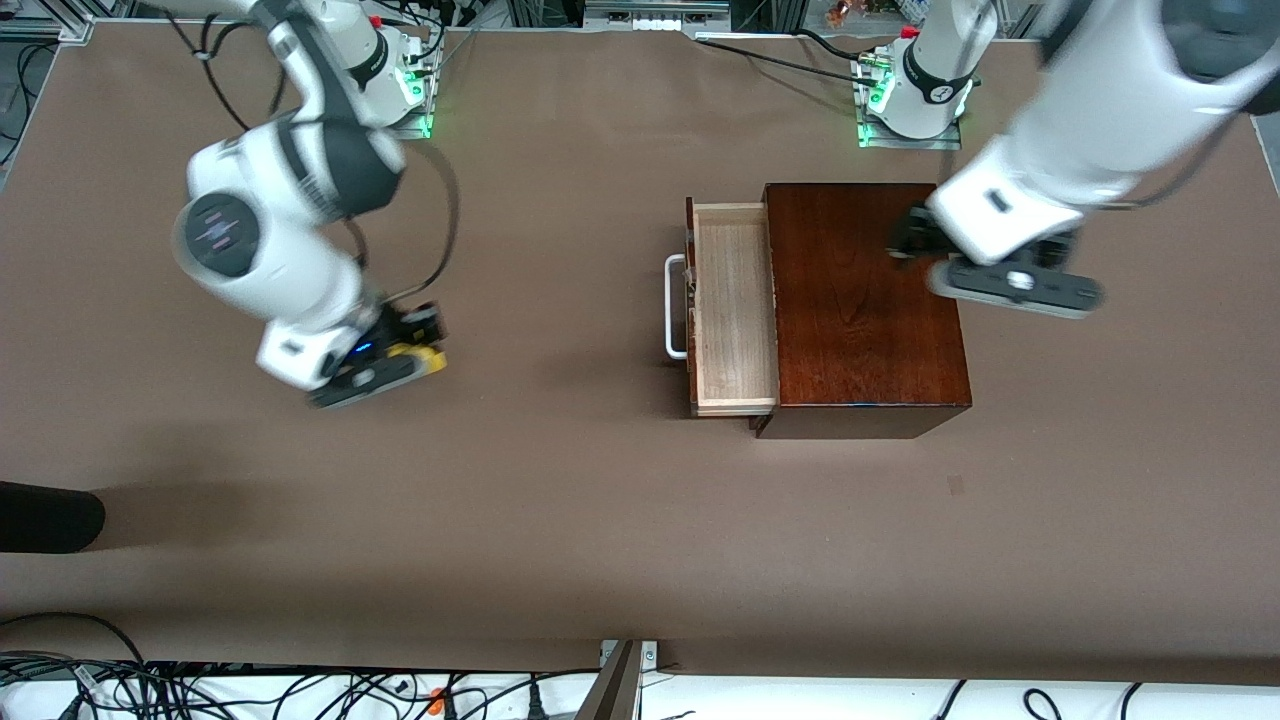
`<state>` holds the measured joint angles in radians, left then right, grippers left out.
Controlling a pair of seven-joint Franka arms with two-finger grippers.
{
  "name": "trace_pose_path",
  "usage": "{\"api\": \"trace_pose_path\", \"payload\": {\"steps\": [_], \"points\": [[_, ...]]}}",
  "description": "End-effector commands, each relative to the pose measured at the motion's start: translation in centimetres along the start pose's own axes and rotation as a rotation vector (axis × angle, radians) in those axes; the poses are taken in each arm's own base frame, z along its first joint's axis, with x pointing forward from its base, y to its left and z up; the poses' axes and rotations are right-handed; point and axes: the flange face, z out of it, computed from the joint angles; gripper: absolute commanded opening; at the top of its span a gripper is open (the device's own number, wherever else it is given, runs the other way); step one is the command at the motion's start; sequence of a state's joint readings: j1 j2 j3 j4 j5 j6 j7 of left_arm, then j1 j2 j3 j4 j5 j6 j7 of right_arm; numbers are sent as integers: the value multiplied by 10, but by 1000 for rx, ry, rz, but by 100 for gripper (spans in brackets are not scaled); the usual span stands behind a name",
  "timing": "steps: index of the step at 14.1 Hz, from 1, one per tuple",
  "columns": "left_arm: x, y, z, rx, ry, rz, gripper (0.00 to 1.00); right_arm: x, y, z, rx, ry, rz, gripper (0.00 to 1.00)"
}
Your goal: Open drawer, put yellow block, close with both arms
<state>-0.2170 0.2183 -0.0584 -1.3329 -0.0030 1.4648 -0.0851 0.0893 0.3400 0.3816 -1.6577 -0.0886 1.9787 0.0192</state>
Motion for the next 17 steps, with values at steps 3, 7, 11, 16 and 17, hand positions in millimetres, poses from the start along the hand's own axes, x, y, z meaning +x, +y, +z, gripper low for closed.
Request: {"api": "trace_pose_path", "payload": {"steps": [3, 7, 11, 16, 17], "points": [[-33, -84, -2, -31, -11, -53, 100, 13, -170, -4, -131, 55, -371, 30], [-66, -109, 1, -15, 67, -119, 100, 15, -304, -12, -93, 134, -558, 30], [-56, -117, 2, 11, 76, -140, 100, 17, -388, 1, -129, 213, -703, 30], [-64, -125, -16, 11, 92, -144, 100, 16, -411, 29, -140, 208, -861, 29], [-66, -125, -17, 10, 84, -141, 100, 13, -415, 32, -138, 199, -868, 29]]}}
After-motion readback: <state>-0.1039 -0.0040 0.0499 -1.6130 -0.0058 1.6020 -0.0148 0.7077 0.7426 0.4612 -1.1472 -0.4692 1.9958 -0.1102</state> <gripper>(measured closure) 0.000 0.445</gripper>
